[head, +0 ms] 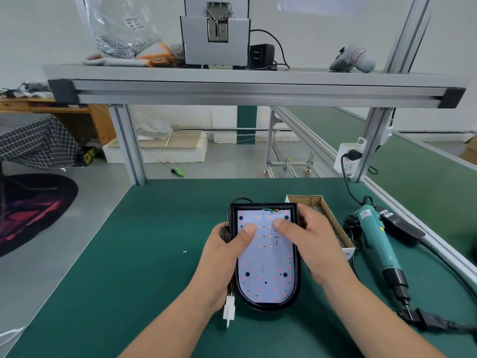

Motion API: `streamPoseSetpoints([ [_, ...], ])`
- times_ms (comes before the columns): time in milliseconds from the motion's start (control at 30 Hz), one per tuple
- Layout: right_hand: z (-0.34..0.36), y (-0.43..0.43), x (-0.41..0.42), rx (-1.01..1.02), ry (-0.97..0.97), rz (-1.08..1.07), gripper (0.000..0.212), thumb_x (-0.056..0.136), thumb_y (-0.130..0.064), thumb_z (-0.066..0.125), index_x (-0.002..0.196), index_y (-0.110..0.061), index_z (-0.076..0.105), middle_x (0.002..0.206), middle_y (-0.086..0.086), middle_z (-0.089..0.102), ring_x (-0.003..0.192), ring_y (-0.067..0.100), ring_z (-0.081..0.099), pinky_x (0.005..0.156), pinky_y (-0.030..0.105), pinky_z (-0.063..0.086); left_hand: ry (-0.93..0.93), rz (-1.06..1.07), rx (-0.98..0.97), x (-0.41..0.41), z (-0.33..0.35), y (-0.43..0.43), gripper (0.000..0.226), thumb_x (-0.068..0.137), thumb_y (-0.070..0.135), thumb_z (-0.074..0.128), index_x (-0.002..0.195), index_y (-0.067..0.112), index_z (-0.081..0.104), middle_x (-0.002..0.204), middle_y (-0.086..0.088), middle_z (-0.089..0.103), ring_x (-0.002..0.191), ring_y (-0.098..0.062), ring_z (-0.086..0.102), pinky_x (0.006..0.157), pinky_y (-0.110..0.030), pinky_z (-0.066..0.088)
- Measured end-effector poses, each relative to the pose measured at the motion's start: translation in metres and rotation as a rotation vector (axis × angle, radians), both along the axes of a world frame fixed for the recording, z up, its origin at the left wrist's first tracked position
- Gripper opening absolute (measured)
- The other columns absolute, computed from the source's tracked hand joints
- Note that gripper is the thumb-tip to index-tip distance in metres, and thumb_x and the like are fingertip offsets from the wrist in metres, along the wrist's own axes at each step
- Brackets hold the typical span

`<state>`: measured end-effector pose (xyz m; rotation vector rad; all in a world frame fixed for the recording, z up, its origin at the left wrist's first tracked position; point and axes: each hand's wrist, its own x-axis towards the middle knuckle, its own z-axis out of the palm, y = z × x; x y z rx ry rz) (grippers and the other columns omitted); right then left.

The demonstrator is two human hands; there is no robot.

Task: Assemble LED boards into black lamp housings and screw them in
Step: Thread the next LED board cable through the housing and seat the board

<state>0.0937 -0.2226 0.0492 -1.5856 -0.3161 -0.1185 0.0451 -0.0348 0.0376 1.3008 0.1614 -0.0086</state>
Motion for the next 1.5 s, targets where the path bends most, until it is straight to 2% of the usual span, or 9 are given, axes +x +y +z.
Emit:
streamPoseSetpoints([
  [133, 0.000, -0.006, 0.004, -0.020, -0.023, -0.074, 0.022, 0.085, -0.029, 0.074, 0.104, -0.019, 0.075, 0.102, 0.009, 0.078, 0.100, 0.039, 0.072, 0.094, 0.065, 0.056, -0.101, 0.083, 0.321, 0.004, -0.007, -0.003, 0.120, 0.059, 0.085, 0.077, 0.158, 0.048, 0.023, 0.155, 0.016, 0.042, 0.143, -0.007, 0.042, 0.114, -0.032, 0.036],
  [333, -0.001, -0.007, 0.007, -0.064, -0.047, -0.122, 0.017, 0.086, -0.032, 0.072, 0.103, -0.029, 0.075, 0.097, -0.005, 0.078, 0.091, 0.019, 0.074, 0.086, 0.047, 0.061, -0.196, 0.118, 0.565, 0.023, -0.020, -0.003, 0.045, 0.074, 0.088, 0.061, 0.114, 0.075, 0.043, 0.121, 0.034, 0.063, 0.108, 0.016, 0.060, 0.082, -0.014, 0.046],
  [500, -0.001, -0.007, 0.010, -0.052, -0.036, -0.132, 0.013, 0.085, -0.028, 0.073, 0.097, -0.027, 0.076, 0.086, -0.013, 0.073, 0.080, 0.008, 0.066, 0.077, 0.034, 0.055, -0.230, 0.175, 0.719, 0.023, -0.022, -0.002, 0.058, 0.083, 0.088, 0.052, 0.127, 0.050, 0.052, 0.118, 0.025, 0.050, 0.101, 0.009, 0.055, 0.075, -0.017, 0.043],
  [667, 0.001, -0.003, 0.011, -0.033, -0.006, -0.130, 0.012, 0.082, -0.028, 0.074, 0.092, -0.023, 0.074, 0.085, 0.002, 0.072, 0.078, 0.013, 0.064, 0.076, 0.038, 0.052, -0.257, 0.203, 0.786, 0.021, -0.026, -0.003, 0.043, 0.090, 0.080, 0.049, 0.096, 0.038, 0.051, 0.100, 0.018, 0.053, 0.087, -0.008, 0.056, 0.067, -0.031, 0.049],
  [933, 0.004, 0.003, 0.007, -0.089, -0.037, -0.166, 0.024, 0.079, -0.036, 0.071, 0.095, -0.018, 0.070, 0.093, 0.016, 0.070, 0.079, 0.019, 0.061, 0.082, 0.059, 0.056, -0.388, 0.251, 0.981, 0.024, -0.022, 0.001, 0.042, 0.103, 0.058, 0.050, 0.075, 0.027, 0.046, 0.080, 0.013, 0.052, 0.101, -0.015, 0.052, 0.106, -0.043, 0.041],
  [1100, 0.004, 0.004, 0.006, -0.119, -0.050, -0.186, 0.032, 0.079, -0.038, 0.071, 0.096, -0.012, 0.066, 0.095, 0.021, 0.067, 0.078, 0.021, 0.059, 0.084, 0.064, 0.055, -0.195, 0.165, 0.810, 0.021, -0.017, -0.005, 0.045, 0.102, 0.058, 0.053, 0.085, 0.018, 0.043, 0.073, 0.001, 0.053, 0.065, -0.017, 0.045, 0.063, -0.043, 0.048],
  [1267, 0.006, 0.003, 0.003, -0.170, -0.108, -0.207, 0.024, 0.083, -0.038, 0.070, 0.096, -0.018, 0.068, 0.091, 0.010, 0.071, 0.088, 0.038, 0.065, 0.084, 0.061, 0.057, -0.233, 0.156, 0.746, 0.024, -0.011, -0.003, 0.034, 0.104, 0.046, 0.060, 0.089, 0.017, 0.049, 0.073, 0.004, 0.056, 0.058, -0.007, 0.045, 0.051, -0.020, 0.039],
  [1400, 0.007, 0.003, 0.002, -0.142, -0.123, -0.220, 0.014, 0.086, -0.035, 0.070, 0.098, -0.029, 0.071, 0.088, -0.004, 0.073, 0.084, 0.025, 0.067, 0.079, 0.050, 0.058, -0.210, 0.094, 0.474, 0.025, -0.008, -0.003, 0.015, 0.098, 0.036, 0.073, 0.108, 0.028, 0.066, 0.097, 0.017, 0.075, 0.085, 0.000, 0.070, 0.070, -0.014, 0.052],
  [1500, 0.006, 0.004, 0.002, -0.110, -0.129, -0.191, 0.015, 0.087, -0.036, 0.070, 0.099, -0.027, 0.072, 0.088, -0.008, 0.073, 0.083, 0.025, 0.066, 0.078, 0.047, 0.056, -0.179, 0.024, 0.300, 0.026, -0.009, -0.002, 0.024, 0.089, 0.041, 0.075, 0.108, 0.026, 0.073, 0.105, 0.008, 0.080, 0.099, -0.013, 0.076, 0.086, -0.035, 0.061],
])
